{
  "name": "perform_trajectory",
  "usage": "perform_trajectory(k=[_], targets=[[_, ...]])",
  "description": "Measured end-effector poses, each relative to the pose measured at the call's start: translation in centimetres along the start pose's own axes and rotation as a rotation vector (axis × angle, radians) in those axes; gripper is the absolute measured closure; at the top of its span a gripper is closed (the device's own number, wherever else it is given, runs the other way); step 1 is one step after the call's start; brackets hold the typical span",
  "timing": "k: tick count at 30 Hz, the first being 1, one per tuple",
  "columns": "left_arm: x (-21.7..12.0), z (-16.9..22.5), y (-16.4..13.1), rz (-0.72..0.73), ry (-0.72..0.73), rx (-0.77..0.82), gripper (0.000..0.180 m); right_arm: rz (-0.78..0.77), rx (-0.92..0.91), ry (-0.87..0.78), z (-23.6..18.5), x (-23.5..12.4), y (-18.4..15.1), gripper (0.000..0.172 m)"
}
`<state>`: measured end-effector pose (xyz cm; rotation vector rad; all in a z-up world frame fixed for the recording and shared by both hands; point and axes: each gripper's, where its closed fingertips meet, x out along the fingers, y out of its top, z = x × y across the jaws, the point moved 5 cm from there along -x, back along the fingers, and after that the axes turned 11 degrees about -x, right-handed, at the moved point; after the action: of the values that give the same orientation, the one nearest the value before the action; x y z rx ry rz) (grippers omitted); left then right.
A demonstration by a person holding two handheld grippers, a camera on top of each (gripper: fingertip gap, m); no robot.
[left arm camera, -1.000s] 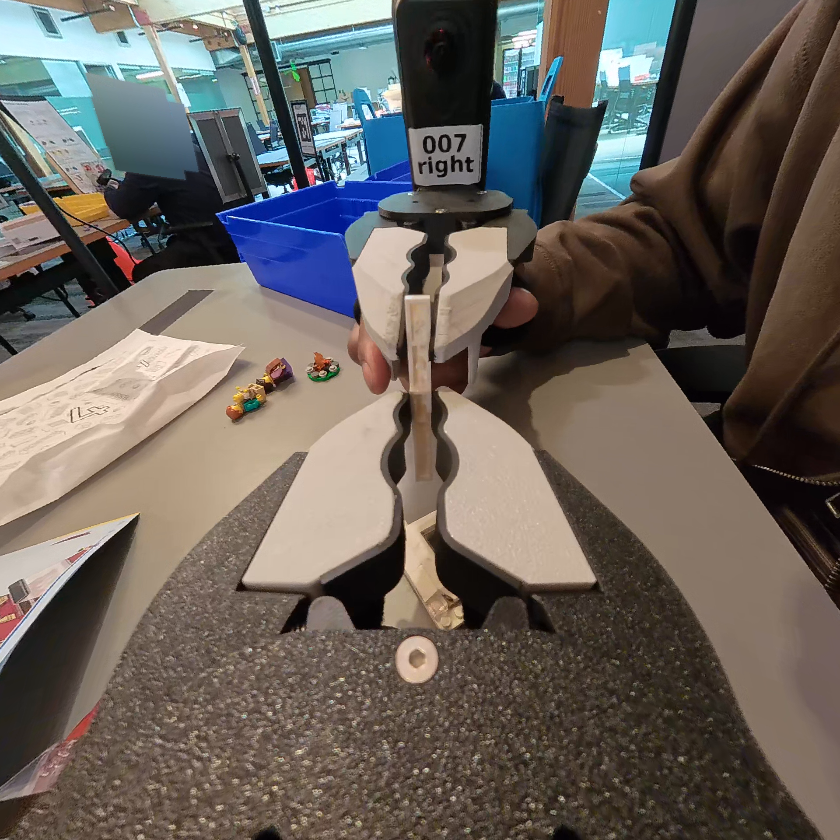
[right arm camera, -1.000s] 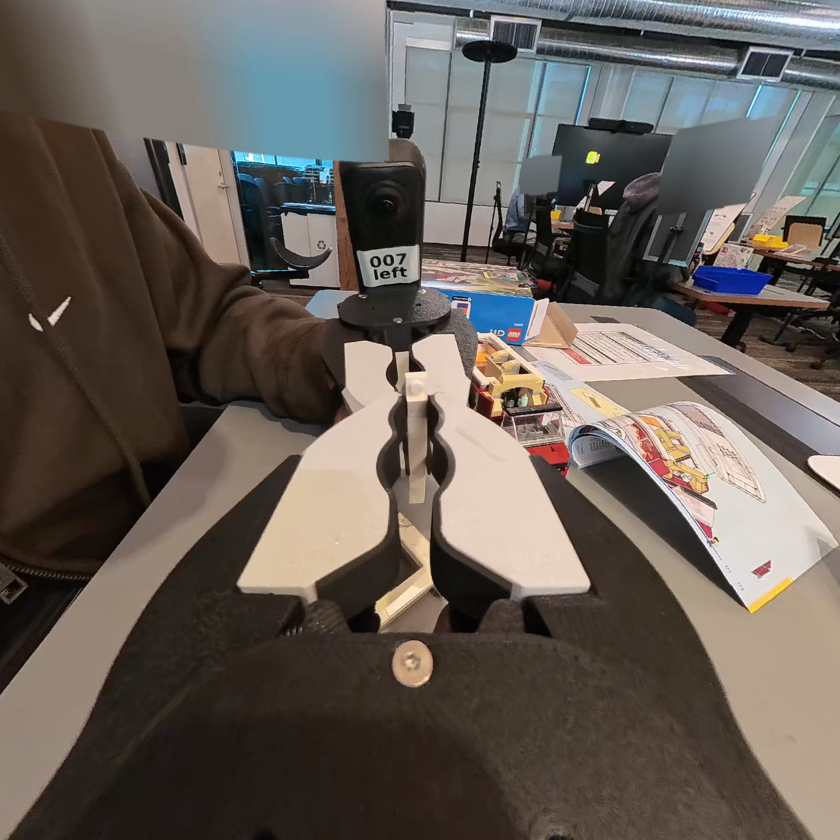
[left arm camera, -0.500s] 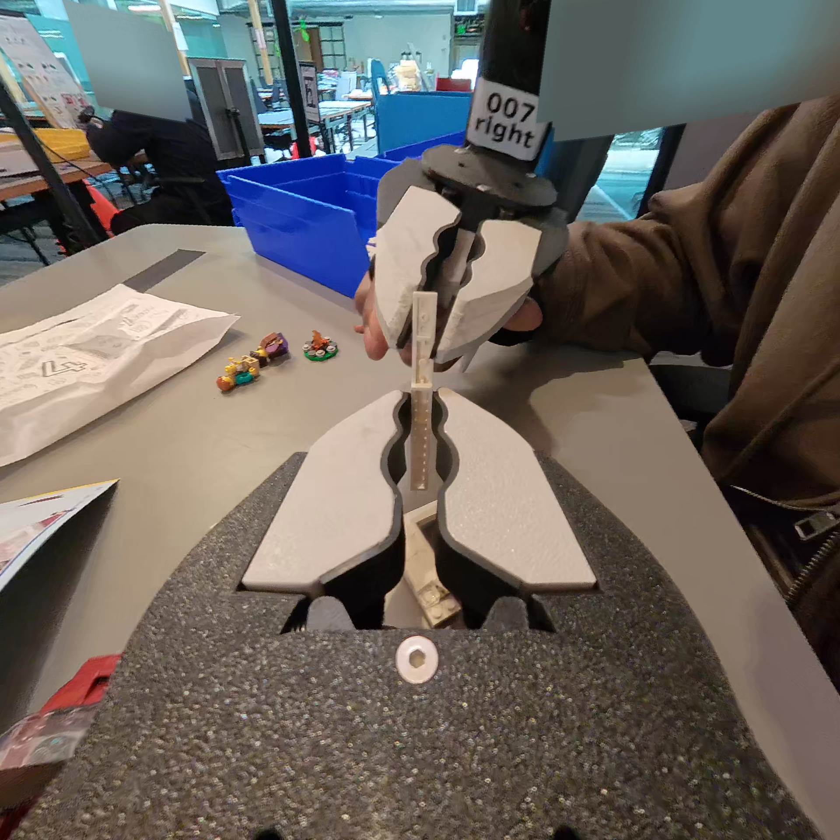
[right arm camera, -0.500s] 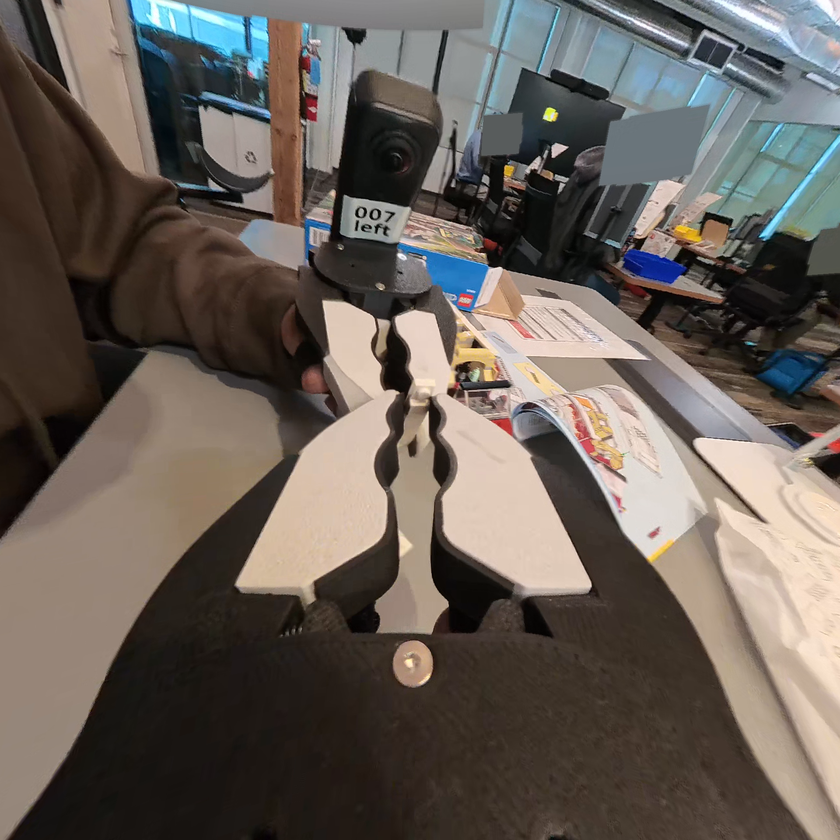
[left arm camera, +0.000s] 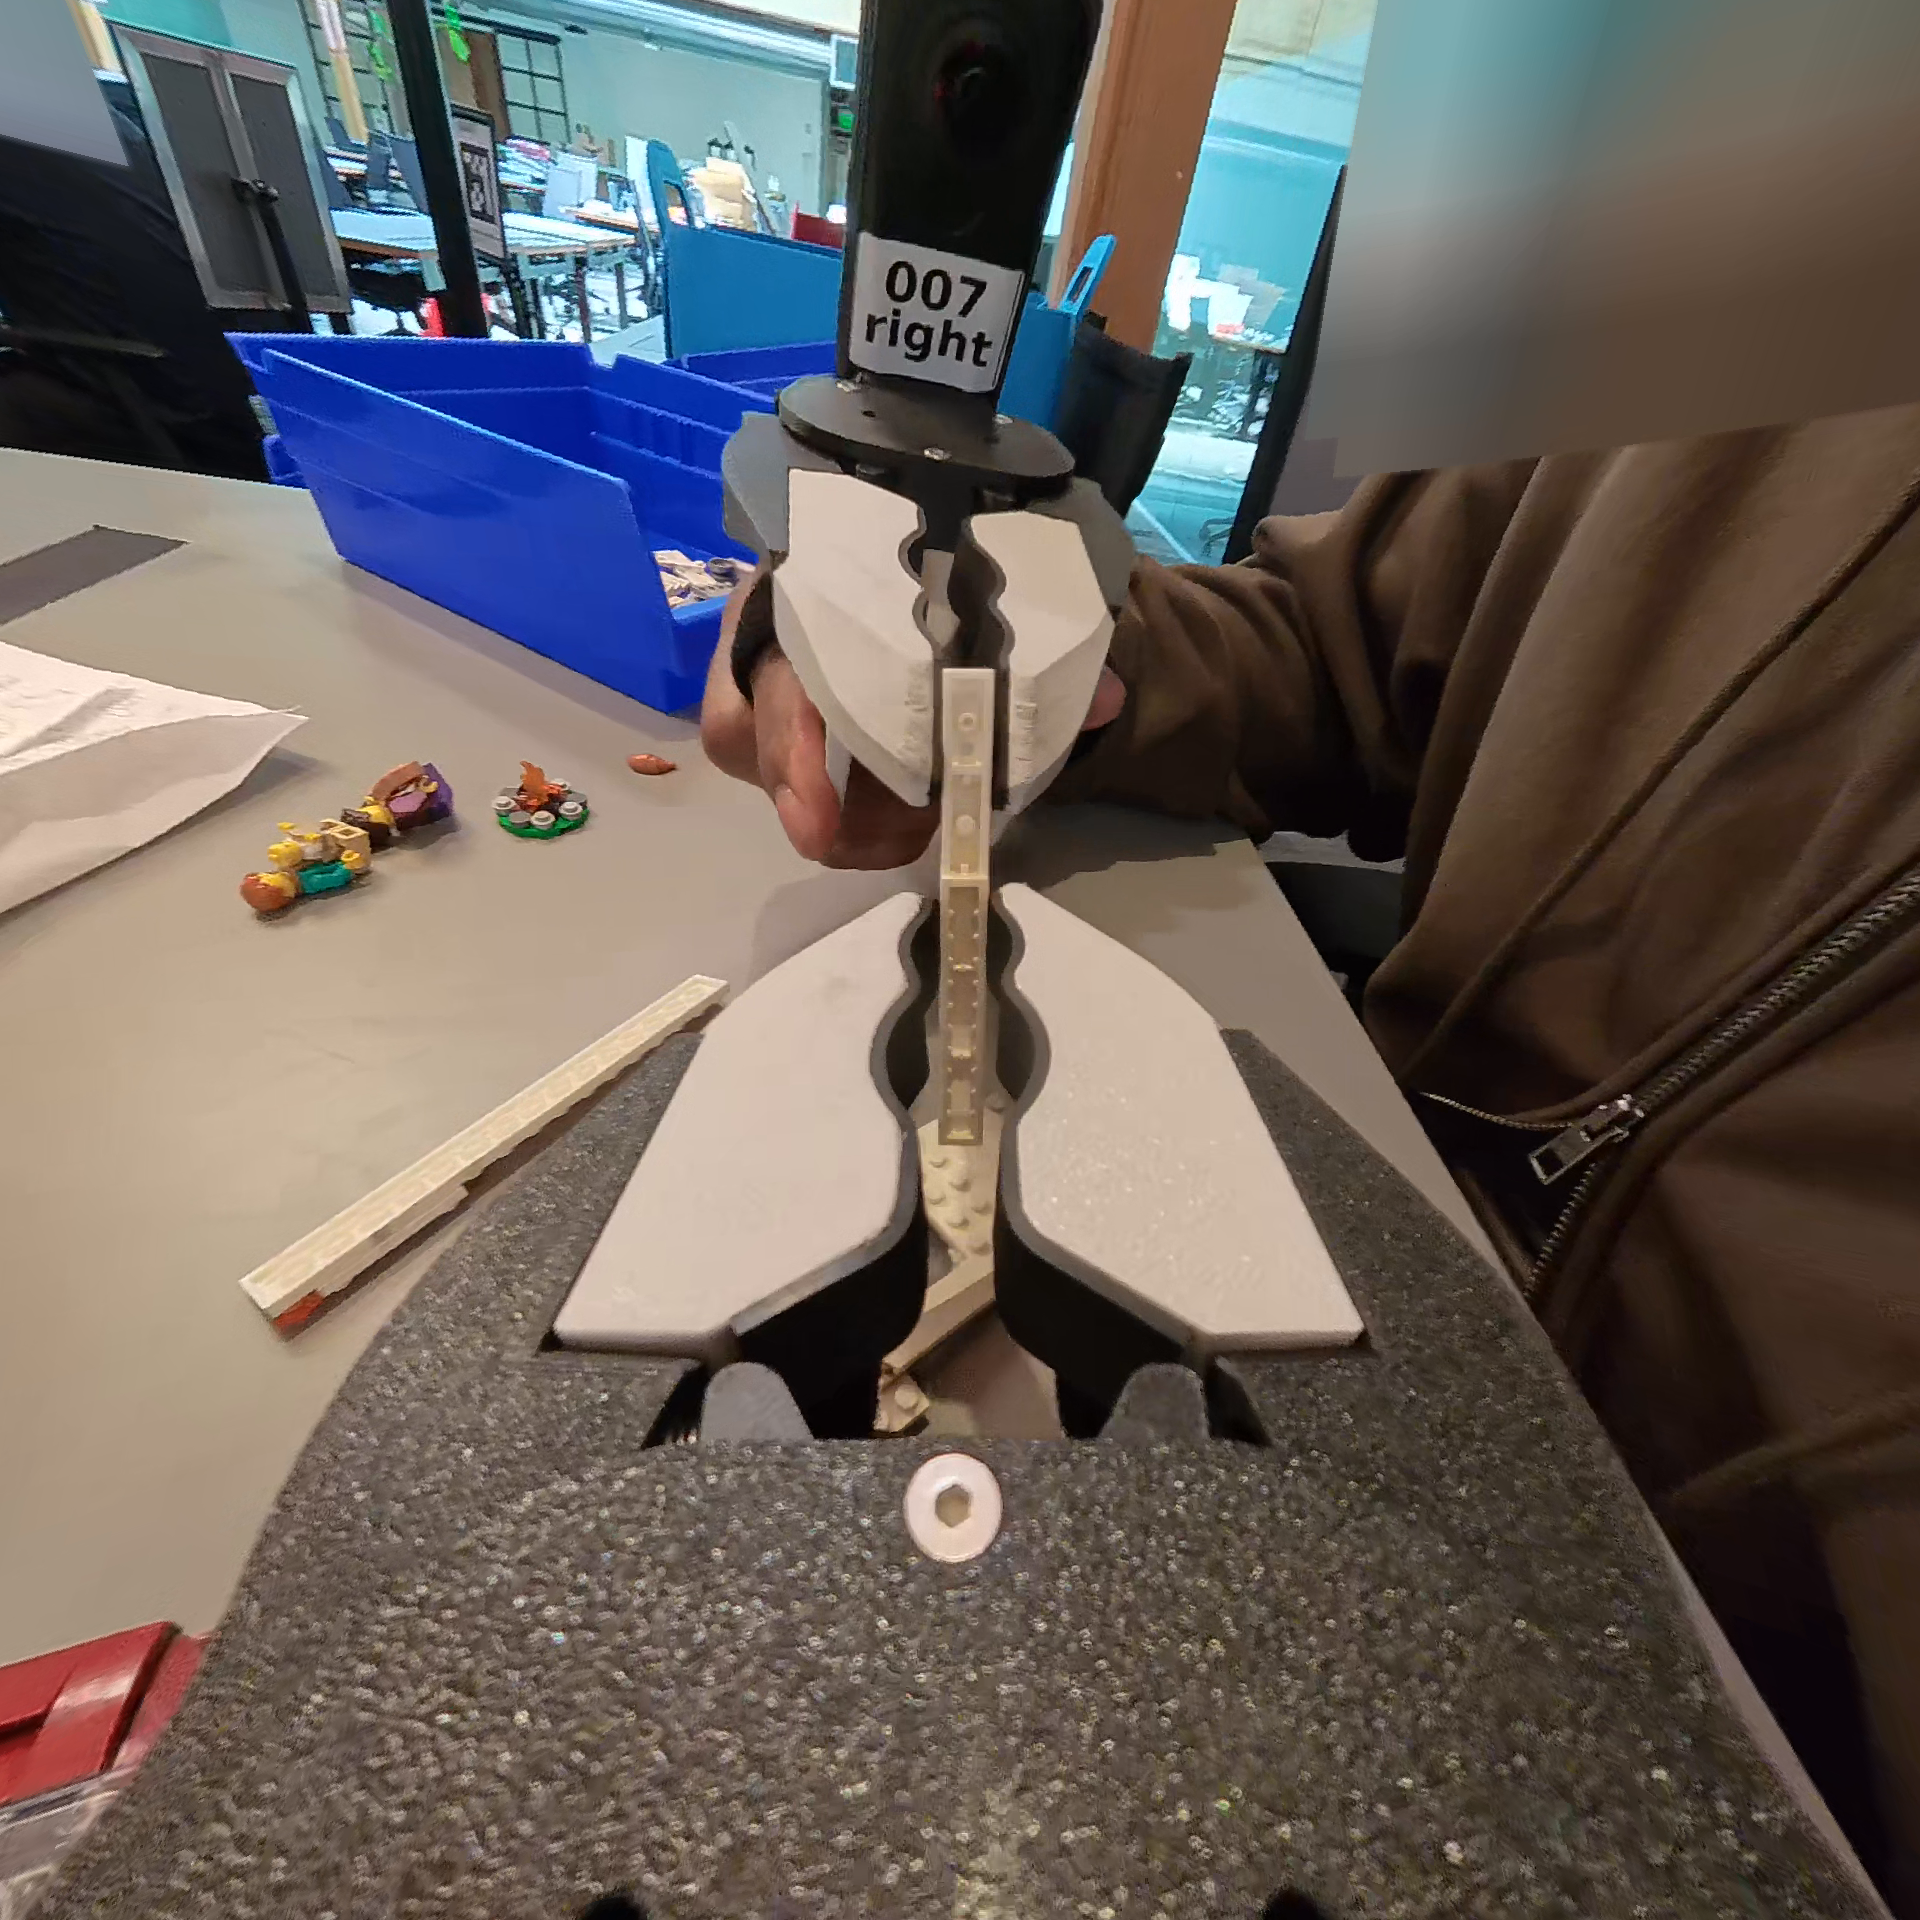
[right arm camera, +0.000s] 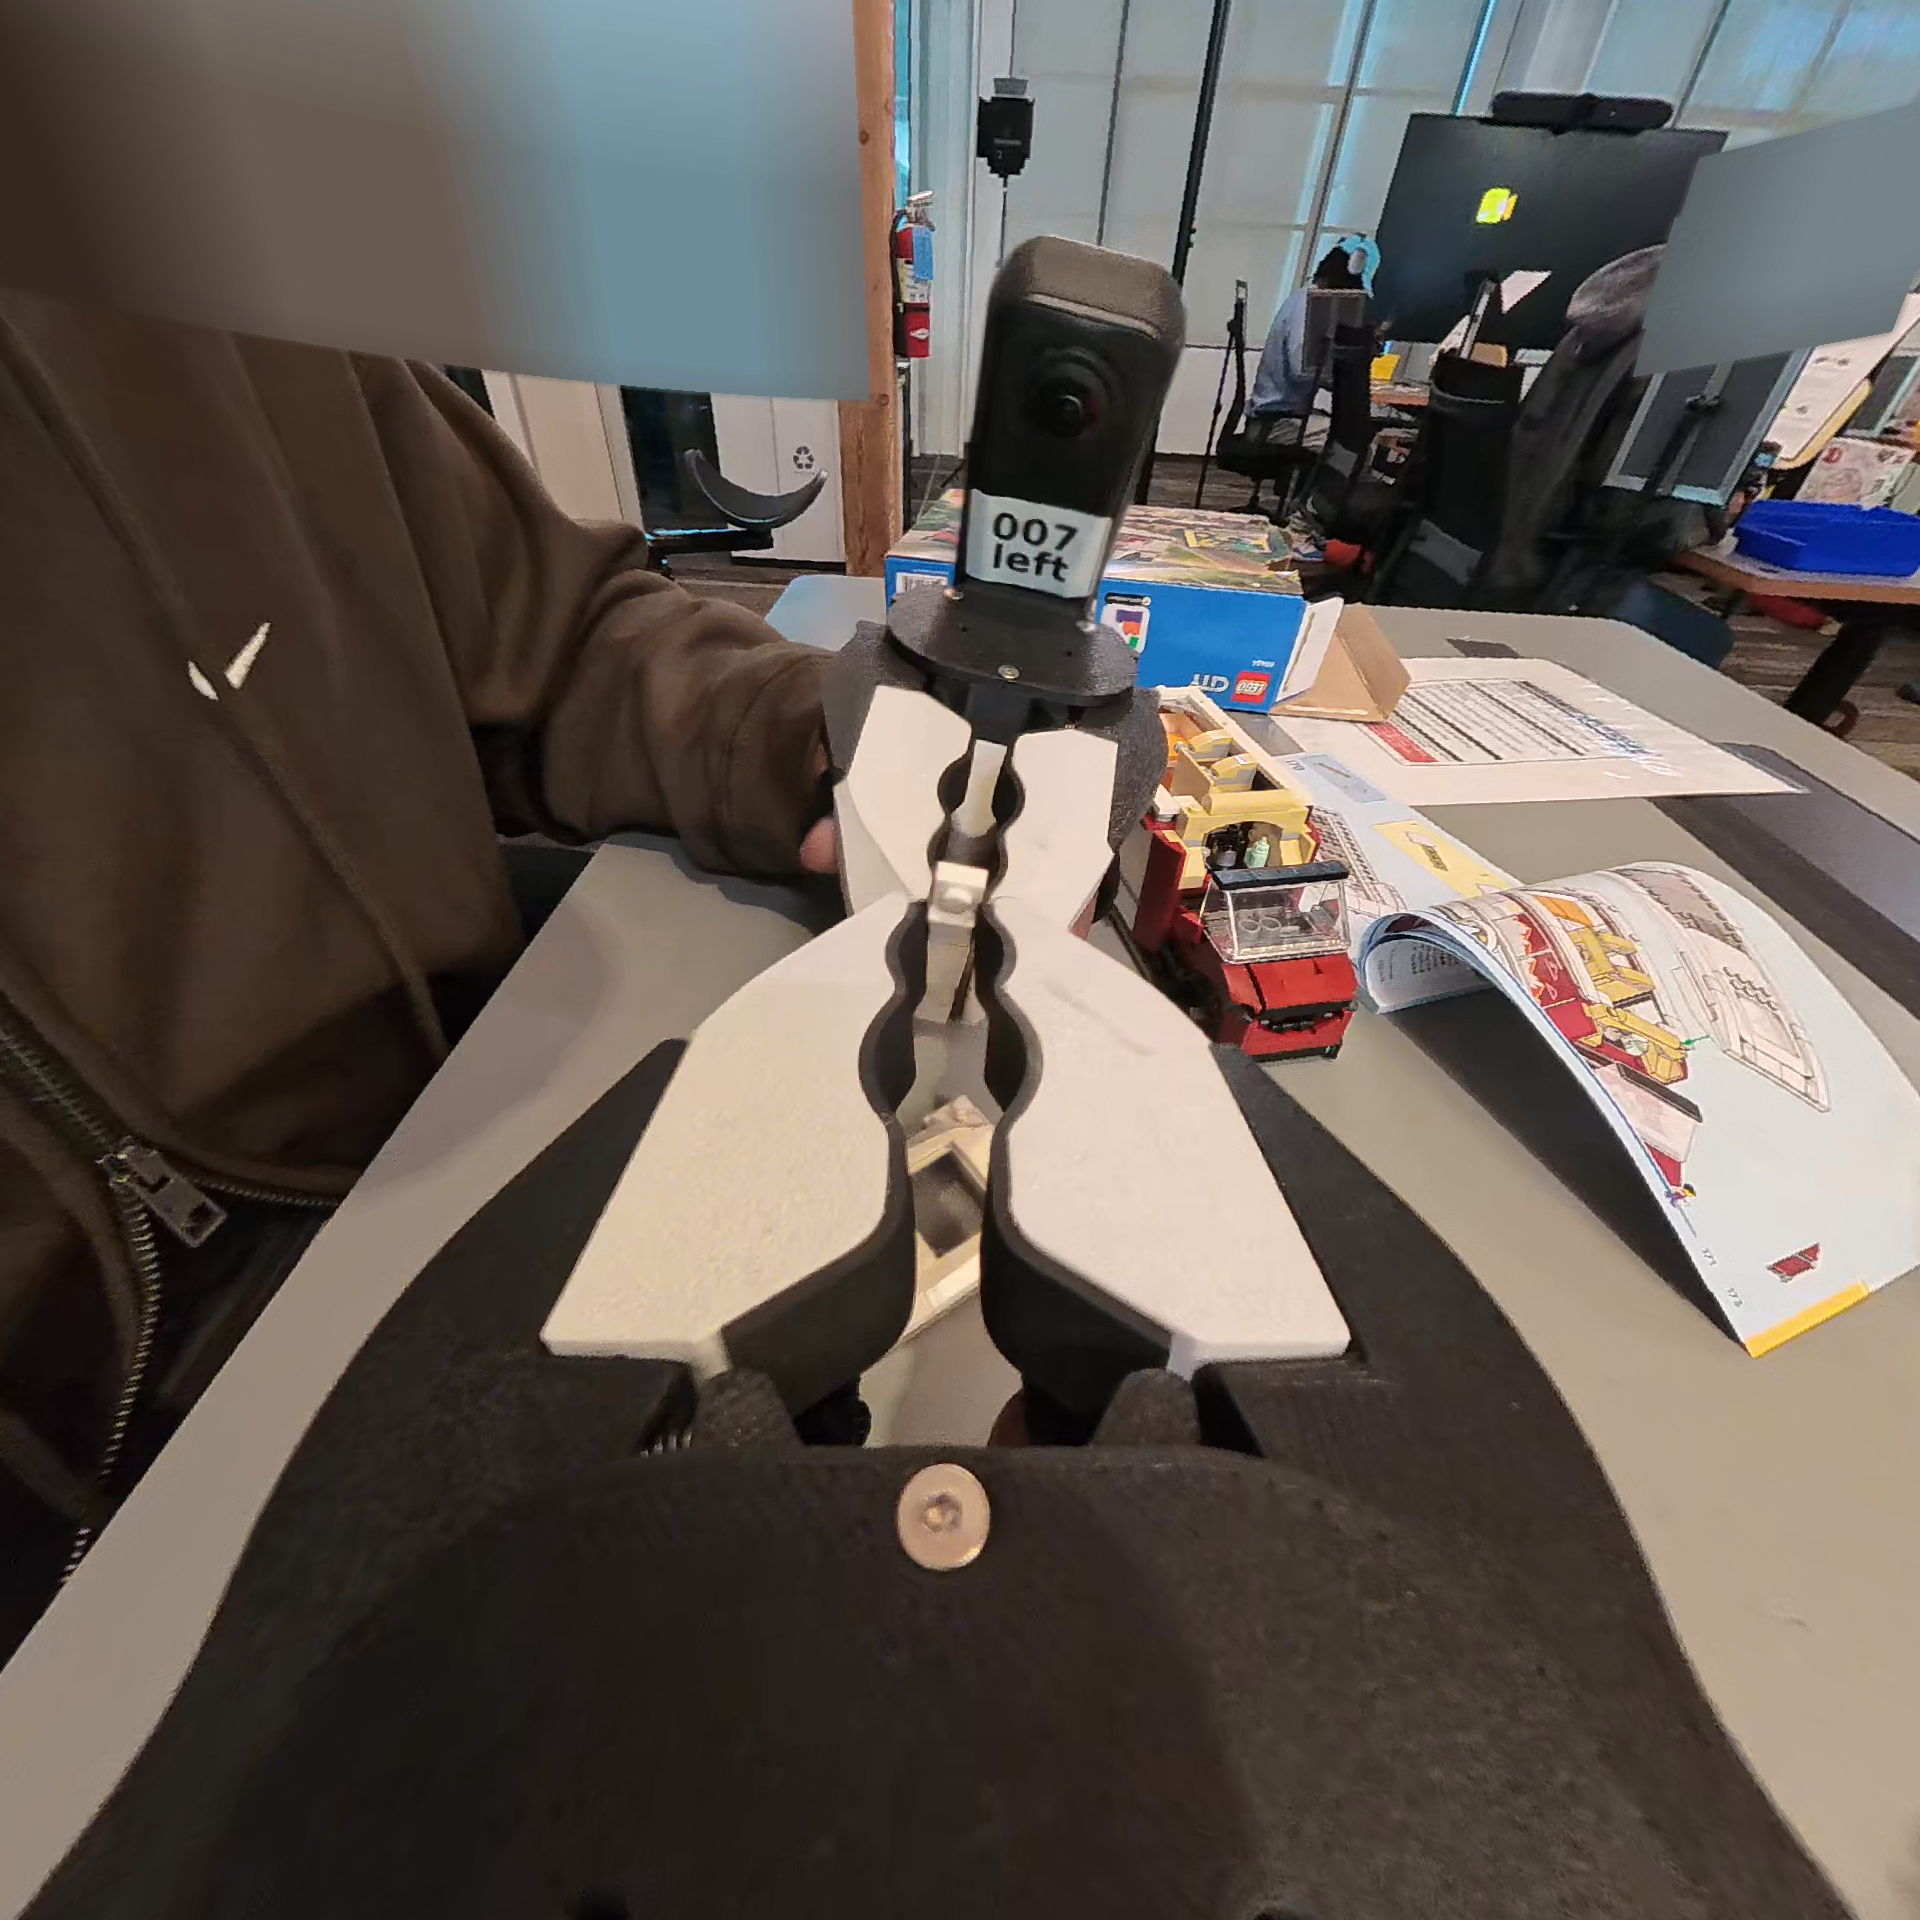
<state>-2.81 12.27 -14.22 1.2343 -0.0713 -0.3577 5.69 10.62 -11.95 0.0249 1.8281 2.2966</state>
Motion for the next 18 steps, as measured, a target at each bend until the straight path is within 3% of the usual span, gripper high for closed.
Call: perform_trajectory(k=[13, 16, 18], targets=[[0.2, 1.5, -0.4, -0.024, -0.286, -0.238, 0.172, 0.039, -0.006, 0.166, -1.7, -0.3, 0.3, 0.162], [0.3, 1.4, -0.5, -0.032, -0.277, -0.237, 0.172, 0.038, -0.003, 0.17, -1.8, -0.4, 0.1, 0.162], [0.1, 1.0, -0.4, -0.029, -0.195, -0.175, 0.172, 0.033, 0.008, 0.132, -1.3, -0.4, 0.0, 0.162]])
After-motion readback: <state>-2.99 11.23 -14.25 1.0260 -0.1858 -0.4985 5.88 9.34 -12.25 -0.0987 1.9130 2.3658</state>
